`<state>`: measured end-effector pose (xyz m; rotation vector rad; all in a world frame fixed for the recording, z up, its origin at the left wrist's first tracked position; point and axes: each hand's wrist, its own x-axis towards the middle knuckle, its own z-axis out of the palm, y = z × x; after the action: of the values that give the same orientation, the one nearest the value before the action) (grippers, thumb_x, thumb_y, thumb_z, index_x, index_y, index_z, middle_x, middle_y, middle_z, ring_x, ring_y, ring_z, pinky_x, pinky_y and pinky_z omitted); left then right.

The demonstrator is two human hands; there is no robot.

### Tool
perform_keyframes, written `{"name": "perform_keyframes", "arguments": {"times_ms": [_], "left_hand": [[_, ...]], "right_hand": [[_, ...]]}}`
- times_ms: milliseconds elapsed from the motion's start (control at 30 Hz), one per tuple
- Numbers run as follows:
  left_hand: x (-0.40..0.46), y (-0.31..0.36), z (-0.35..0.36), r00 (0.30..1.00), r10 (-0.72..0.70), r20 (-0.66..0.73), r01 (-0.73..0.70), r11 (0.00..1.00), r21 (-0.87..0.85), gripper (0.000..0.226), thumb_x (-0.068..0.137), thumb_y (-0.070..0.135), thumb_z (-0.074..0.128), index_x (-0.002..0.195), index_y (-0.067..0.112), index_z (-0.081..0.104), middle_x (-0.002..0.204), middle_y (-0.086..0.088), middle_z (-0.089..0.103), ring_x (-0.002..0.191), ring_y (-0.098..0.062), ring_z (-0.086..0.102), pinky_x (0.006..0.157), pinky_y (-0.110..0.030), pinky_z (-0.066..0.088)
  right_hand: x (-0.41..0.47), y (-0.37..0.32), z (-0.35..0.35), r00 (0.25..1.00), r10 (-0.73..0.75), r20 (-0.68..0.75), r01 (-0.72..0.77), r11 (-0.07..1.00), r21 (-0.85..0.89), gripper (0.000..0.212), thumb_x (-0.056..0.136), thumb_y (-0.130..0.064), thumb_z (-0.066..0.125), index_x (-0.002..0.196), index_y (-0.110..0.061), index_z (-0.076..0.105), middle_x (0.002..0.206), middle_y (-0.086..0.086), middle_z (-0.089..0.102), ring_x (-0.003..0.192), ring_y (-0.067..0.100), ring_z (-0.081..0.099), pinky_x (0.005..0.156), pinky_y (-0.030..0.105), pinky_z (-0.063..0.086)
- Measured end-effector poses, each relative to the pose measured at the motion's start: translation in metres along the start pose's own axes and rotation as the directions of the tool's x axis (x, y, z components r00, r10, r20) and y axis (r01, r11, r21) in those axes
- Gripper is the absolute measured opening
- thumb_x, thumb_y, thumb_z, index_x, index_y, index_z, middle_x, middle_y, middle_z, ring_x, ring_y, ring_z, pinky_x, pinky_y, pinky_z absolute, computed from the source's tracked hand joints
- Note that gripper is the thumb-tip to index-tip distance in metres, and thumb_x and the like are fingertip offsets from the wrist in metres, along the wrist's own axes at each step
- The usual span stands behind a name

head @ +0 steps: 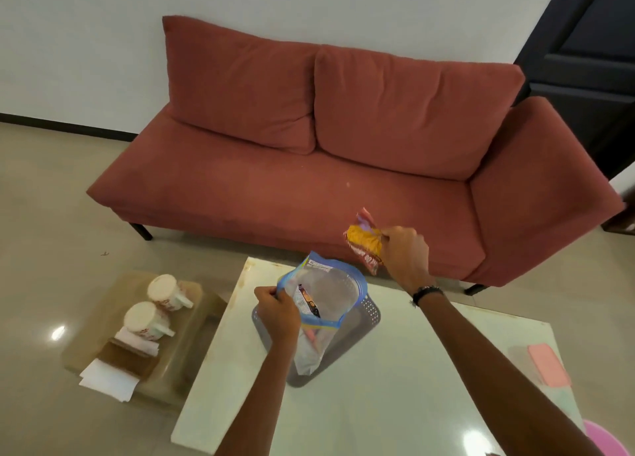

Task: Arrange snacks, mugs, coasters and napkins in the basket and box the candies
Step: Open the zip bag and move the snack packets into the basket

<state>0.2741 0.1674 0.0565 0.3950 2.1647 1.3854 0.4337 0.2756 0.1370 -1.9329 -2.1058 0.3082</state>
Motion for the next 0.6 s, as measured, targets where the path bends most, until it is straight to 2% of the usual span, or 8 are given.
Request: {"name": "perform_keyframes", "arguments": {"times_ms": [133,233,300,400,467,600], "left_hand": [[0.017,-0.026,0.028,0.998,0.014,-0.065,-0.012,1.0,0.017,0.003,0.09,0.004,0.048,0.091,0.002,0.048,0.089,-0.016,0.057,0.079,-0.028,0.051,0.067,-0.03,0.034],[0.027,-0.049,0.037,0.993,0.072,-0.09,-0.071,0.997,0.013,0.005,0.09,0.005,0.049,0.088,0.008,0.045,0.087,-0.011,0.054,0.079,-0.026,0.05,0.059,-0.02,0.03],[0.029,-0.063,0.039,0.992,0.101,-0.078,-0.1,0.995,0.012,0.005,0.089,0.004,0.05,0.089,0.007,0.046,0.085,-0.006,0.055,0.078,-0.026,0.05,0.052,-0.019,0.034],[0.026,-0.081,0.042,0.991,0.124,-0.055,-0.122,0.992,0.038,0.004,0.089,0.005,0.049,0.091,0.008,0.047,0.075,0.007,0.052,0.069,-0.017,0.051,0.054,-0.012,0.038],[0.025,-0.093,0.043,0.989,0.133,-0.061,-0.13,0.99,0.055,0.004,0.09,0.005,0.05,0.091,0.008,0.047,0.075,0.01,0.051,0.068,-0.005,0.052,0.053,-0.01,0.038],[0.027,-0.108,0.048,0.987,0.148,-0.069,-0.144,0.988,0.063,0.006,0.089,0.003,0.05,0.09,0.009,0.047,0.076,0.008,0.052,0.069,-0.007,0.054,0.057,-0.017,0.039]], "right_hand": [[0.02,0.039,0.09,0.98,0.062,0.19,-0.063,0.998,-0.002,0.031,0.09,-0.021,0.045,0.099,-0.007,0.07,0.103,0.023,0.069,0.098,0.045,0.062,0.078,0.041,0.049],[0.027,0.066,0.158,0.954,0.049,0.294,-0.052,0.999,0.002,0.058,0.082,-0.04,0.027,0.093,-0.002,0.069,0.099,0.024,0.069,0.094,0.043,0.062,0.066,0.035,0.039],[0.031,0.078,0.198,0.941,0.056,0.332,-0.063,0.998,0.01,0.061,0.081,-0.042,0.024,0.09,-0.002,0.069,0.096,0.023,0.069,0.09,0.041,0.062,0.062,0.031,0.032],[0.042,0.089,0.247,0.932,0.09,0.352,-0.115,0.992,0.049,0.049,0.09,-0.037,0.034,0.089,-0.002,0.068,0.094,0.023,0.068,0.084,0.039,0.059,0.063,0.032,0.034],[0.051,0.093,0.271,0.929,0.094,0.358,-0.13,0.989,0.077,0.035,0.092,-0.026,0.041,0.093,-0.004,0.069,0.097,0.022,0.068,0.085,0.039,0.059,0.065,0.035,0.039],[0.07,0.102,0.308,0.924,0.059,0.377,-0.101,0.99,0.094,0.031,0.091,-0.014,0.042,0.105,-0.01,0.069,0.106,0.02,0.069,0.096,0.04,0.061,0.074,0.038,0.048]]}}
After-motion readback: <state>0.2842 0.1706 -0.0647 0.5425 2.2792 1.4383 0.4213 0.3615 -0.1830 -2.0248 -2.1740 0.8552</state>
